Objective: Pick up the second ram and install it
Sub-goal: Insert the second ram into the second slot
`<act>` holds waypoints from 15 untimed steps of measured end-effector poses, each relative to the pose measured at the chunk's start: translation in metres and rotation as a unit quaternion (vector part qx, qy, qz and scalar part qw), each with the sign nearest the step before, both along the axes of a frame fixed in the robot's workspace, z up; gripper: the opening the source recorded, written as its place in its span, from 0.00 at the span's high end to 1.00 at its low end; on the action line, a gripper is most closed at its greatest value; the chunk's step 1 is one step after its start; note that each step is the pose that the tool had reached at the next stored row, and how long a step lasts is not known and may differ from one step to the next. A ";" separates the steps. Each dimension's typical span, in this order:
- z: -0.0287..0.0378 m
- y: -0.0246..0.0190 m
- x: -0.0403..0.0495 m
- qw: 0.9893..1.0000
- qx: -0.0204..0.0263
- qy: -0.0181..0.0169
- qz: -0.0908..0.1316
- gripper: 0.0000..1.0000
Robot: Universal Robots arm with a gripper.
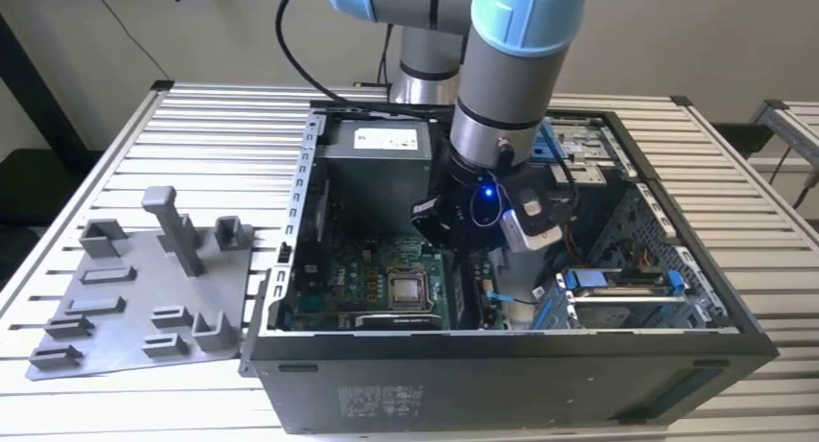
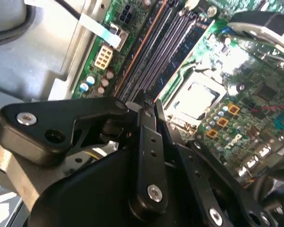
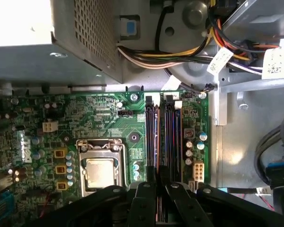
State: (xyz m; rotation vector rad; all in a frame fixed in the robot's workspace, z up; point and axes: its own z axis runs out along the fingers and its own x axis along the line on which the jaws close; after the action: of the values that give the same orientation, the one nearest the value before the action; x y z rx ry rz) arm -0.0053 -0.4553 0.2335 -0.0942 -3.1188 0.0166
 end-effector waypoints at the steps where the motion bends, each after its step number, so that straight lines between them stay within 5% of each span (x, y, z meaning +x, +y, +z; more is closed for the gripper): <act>1: 0.0000 -0.0001 0.0001 1.000 0.003 0.000 0.000 0.86; 4: -0.0001 -0.0008 0.0000 1.000 0.026 0.000 0.000 0.86; 5: -0.0003 -0.0016 0.0000 1.000 0.029 0.000 0.000 0.86; 13: -0.0019 -0.0043 0.0000 1.000 0.028 0.000 0.012 0.86; 15: -0.0020 -0.0045 0.0000 1.000 0.022 0.001 0.014 0.86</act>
State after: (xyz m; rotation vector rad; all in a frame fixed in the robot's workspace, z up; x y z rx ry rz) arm -0.0053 -0.4598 0.2315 -0.0483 -3.1173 -0.0510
